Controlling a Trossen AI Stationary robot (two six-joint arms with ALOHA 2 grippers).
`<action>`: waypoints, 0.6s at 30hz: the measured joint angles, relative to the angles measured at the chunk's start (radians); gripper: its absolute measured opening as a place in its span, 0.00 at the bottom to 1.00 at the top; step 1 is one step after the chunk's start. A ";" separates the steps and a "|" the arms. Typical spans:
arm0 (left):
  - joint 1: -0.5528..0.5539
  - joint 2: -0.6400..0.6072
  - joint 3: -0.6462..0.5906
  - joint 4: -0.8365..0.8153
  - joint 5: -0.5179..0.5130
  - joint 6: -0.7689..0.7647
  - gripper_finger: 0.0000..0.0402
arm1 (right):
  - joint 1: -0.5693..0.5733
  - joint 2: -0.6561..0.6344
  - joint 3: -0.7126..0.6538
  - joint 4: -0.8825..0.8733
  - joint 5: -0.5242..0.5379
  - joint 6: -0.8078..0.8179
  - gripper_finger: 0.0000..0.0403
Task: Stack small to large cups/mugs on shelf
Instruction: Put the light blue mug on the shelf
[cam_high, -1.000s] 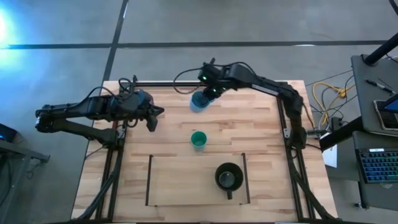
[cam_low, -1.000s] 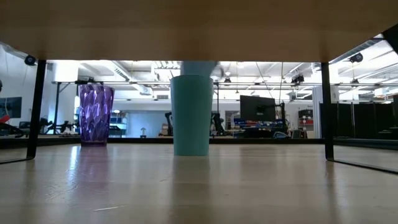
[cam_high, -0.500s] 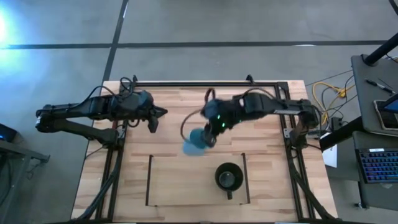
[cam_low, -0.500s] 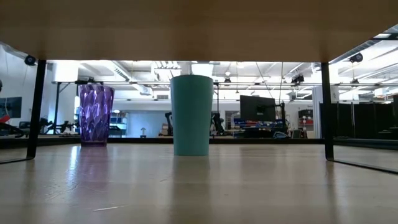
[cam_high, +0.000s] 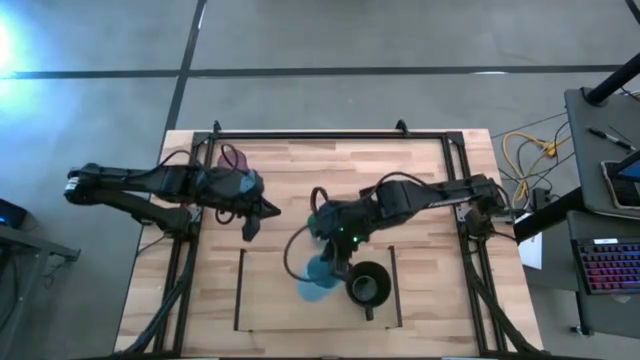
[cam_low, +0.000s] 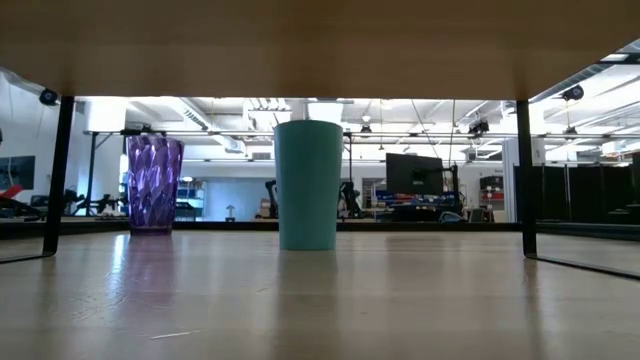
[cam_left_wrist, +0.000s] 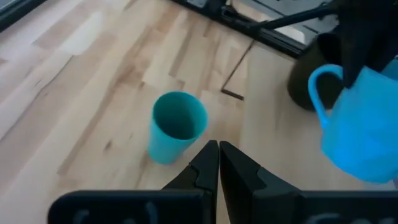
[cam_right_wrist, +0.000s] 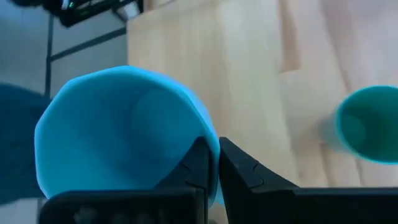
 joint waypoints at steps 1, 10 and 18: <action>-0.010 0.001 0.000 0.017 0.000 0.000 0.00 | 0.006 0.003 0.000 0.001 -0.001 -0.006 0.03; -0.049 -0.014 0.000 0.099 -0.001 -0.001 0.00 | 0.014 0.046 0.000 0.054 -0.016 -0.050 0.06; -0.055 -0.015 0.000 0.093 -0.002 -0.006 0.00 | 0.017 0.084 0.000 0.061 -0.071 -0.070 0.08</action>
